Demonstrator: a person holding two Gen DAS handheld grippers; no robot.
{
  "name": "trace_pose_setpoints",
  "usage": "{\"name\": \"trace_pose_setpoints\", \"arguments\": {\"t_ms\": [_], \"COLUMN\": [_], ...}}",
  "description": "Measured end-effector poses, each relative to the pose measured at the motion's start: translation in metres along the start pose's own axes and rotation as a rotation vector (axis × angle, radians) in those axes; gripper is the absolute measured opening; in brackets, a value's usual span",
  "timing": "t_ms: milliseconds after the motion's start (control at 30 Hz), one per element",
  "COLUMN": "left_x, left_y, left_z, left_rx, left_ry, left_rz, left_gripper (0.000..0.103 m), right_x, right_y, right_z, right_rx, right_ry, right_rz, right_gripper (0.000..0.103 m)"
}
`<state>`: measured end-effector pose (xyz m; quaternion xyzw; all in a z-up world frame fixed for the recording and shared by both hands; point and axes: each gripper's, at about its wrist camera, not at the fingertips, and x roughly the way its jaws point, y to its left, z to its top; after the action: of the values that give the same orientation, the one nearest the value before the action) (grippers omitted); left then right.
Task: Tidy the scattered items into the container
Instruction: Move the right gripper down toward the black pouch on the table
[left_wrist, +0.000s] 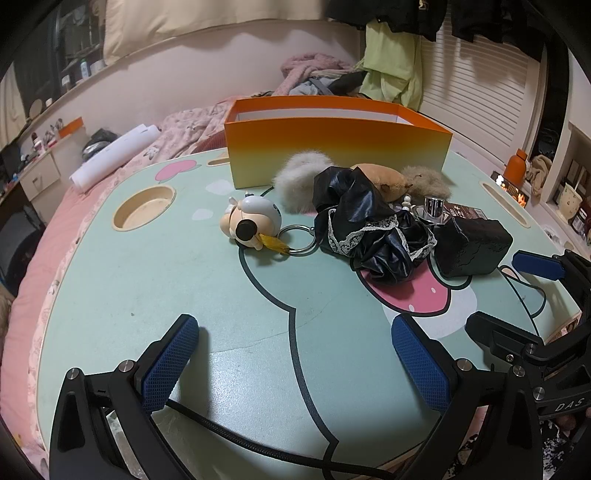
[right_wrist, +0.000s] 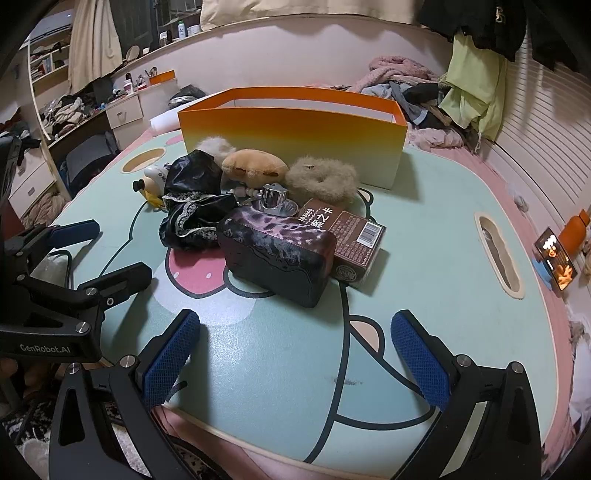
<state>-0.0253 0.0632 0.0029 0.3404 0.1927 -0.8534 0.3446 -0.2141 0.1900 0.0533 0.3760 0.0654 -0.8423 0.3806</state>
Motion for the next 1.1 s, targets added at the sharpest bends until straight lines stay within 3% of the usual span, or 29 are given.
{"name": "trace_pose_setpoints", "arguments": {"t_ms": [400,600,733,1100], "left_x": [0.0,0.002,0.002,0.002], "left_y": [0.0,-0.002,-0.003,-0.003], "left_z": [0.0,0.004,0.004,0.004], "left_rx": [0.002,0.007,0.008,0.009], "left_ry": [0.0,-0.002,-0.002,-0.002], "left_rz": [-0.001,-0.006,-0.006,-0.006], "left_gripper": [0.103,0.103,0.103,0.103], "right_x": [-0.001,-0.009,-0.016,-0.008], "right_y": [-0.003,-0.009,-0.01,0.008], "right_z": [-0.008,-0.007,0.001,0.03], "right_rx": [-0.038,0.015,0.038,0.03], "right_ry": [-0.082,-0.141,-0.202,-0.236], "right_rz": [0.035,0.064,0.067,0.052], "right_gripper": [0.103,0.103,0.103,0.101]}}
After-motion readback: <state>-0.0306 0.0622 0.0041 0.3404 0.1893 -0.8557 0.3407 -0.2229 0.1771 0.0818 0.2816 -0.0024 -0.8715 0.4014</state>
